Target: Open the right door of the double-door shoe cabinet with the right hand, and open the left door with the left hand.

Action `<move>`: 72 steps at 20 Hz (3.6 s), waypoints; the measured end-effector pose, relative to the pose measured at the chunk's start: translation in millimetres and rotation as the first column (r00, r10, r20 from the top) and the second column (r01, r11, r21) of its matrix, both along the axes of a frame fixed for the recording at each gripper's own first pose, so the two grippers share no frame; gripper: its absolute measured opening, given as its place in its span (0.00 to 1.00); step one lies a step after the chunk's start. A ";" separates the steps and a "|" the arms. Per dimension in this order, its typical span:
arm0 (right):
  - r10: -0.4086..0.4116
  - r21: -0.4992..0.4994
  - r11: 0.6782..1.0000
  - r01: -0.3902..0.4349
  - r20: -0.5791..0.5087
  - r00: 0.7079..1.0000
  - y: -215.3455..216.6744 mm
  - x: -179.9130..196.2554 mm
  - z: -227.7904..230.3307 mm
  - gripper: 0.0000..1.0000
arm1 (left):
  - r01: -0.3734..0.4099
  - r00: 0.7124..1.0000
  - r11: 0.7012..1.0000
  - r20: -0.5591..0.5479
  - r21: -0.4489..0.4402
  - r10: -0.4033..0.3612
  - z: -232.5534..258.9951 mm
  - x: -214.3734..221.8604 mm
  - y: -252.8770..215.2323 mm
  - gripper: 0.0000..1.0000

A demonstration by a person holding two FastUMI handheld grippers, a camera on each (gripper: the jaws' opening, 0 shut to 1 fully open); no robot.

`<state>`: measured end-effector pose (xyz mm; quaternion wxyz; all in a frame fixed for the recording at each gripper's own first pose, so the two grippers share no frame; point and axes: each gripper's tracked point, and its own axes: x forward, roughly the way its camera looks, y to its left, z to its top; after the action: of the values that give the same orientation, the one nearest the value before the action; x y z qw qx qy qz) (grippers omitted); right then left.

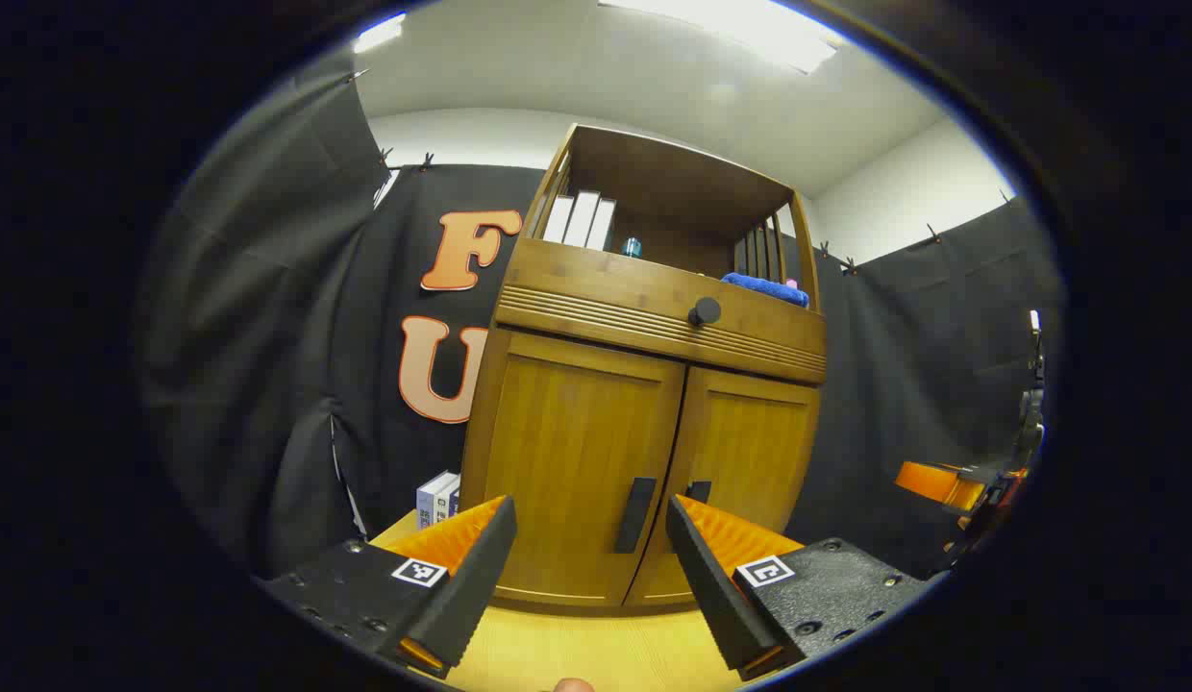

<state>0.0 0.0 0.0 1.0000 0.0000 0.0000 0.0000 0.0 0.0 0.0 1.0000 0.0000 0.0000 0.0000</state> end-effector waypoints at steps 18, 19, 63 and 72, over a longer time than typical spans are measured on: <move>-0.010 0.027 1.000 0.011 -0.019 1.000 -4.1 -3.2 -5.1 0.97 | 0.016 1.000 0.999 -0.009 0.031 -0.016 2.9 -5.6 -17.4 0.94; -0.011 0.029 1.000 0.012 -0.021 1.000 -4.0 -2.1 -5.3 0.98 | 0.015 1.000 0.999 -0.009 0.032 -0.014 2.9 -4.9 -17.7 0.94; 0.027 -0.049 0.998 -0.035 -0.161 0.987 113.4 207.4 -147.8 0.98 | -0.053 0.998 0.993 -0.039 0.110 0.057 -26.2 3.4 74.5 0.94; 0.052 -0.022 0.998 -0.058 -0.217 0.975 126.0 224.4 -176.6 0.69 | -0.033 0.998 0.994 -0.046 0.108 0.039 -28.1 6.0 68.4 0.94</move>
<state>224.4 126.0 -176.6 0.9936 -0.0142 0.1086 0.0278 6.0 68.4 -28.1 0.9981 0.0539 0.0239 0.0180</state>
